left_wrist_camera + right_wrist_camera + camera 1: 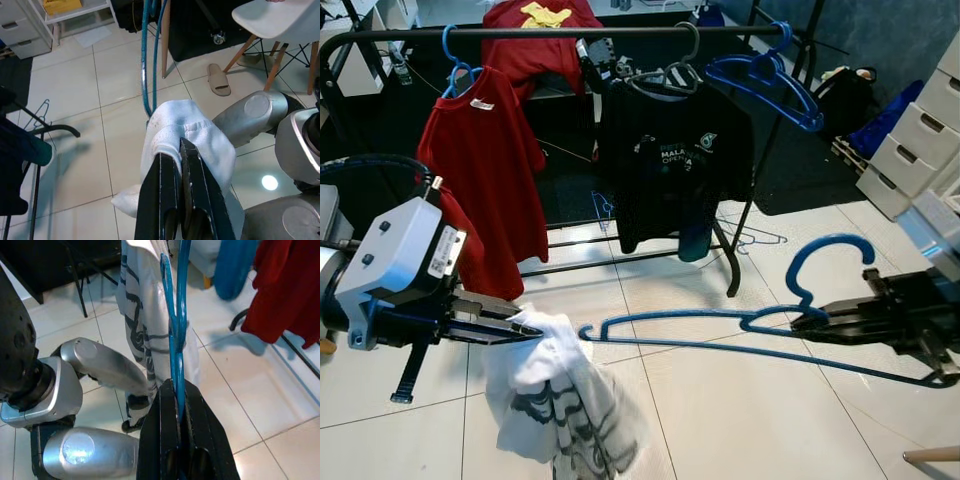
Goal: Hang hanger
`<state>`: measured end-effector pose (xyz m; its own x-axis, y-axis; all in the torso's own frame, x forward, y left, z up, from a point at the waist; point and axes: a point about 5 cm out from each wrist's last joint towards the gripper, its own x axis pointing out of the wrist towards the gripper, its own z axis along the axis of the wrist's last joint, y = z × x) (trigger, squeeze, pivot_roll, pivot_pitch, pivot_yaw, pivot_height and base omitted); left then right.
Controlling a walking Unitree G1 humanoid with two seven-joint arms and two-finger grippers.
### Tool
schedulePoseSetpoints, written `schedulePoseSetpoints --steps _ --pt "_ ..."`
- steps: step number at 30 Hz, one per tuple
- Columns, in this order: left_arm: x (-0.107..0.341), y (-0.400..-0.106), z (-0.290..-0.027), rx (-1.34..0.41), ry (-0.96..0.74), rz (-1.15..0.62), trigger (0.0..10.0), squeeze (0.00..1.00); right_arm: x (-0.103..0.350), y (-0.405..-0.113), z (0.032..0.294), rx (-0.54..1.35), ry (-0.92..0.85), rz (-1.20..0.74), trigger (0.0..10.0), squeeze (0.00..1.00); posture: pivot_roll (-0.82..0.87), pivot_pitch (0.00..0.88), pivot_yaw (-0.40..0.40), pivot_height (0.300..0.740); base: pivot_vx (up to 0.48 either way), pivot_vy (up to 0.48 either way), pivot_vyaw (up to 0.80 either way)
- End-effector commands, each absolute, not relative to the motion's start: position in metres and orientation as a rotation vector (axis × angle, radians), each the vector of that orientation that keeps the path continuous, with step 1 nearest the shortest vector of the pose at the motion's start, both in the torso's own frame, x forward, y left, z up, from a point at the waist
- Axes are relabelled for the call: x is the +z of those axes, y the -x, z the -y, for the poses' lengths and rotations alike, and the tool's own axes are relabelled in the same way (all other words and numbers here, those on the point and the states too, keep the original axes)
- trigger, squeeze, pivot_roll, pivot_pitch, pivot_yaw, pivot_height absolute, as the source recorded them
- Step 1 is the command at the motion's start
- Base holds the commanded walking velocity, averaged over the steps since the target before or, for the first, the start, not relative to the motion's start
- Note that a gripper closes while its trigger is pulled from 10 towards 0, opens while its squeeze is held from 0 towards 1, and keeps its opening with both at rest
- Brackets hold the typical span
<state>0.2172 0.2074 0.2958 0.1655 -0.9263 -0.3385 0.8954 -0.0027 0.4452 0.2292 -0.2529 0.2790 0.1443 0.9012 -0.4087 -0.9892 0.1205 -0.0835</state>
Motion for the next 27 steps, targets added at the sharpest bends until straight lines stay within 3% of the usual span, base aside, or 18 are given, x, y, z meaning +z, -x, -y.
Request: schedulePoseSetpoints --steps 1,15,27 --pt "0.292 -0.216 -0.207 -1.467 -0.655 0.05 10.0 0.0 0.282 -0.227 0.257 1.398 0.401 -0.285 10.0 0.0 -0.14 0.123 0.009 0.74 0.0 0.0 0.0" --pt "0.295 -0.203 -0.181 -1.628 -0.698 0.087 10.0 0.0 0.278 -0.231 0.246 1.45 0.388 -0.268 10.0 0.0 -0.13 0.126 0.006 0.74 0.0 0.0 0.0" --pt "0.297 -0.21 -0.177 -1.585 -0.72 0.14 10.0 0.0 0.275 -0.226 0.233 1.547 0.361 -0.267 10.0 0.0 -0.12 0.134 0.011 0.74 0.0 0.0 0.0"
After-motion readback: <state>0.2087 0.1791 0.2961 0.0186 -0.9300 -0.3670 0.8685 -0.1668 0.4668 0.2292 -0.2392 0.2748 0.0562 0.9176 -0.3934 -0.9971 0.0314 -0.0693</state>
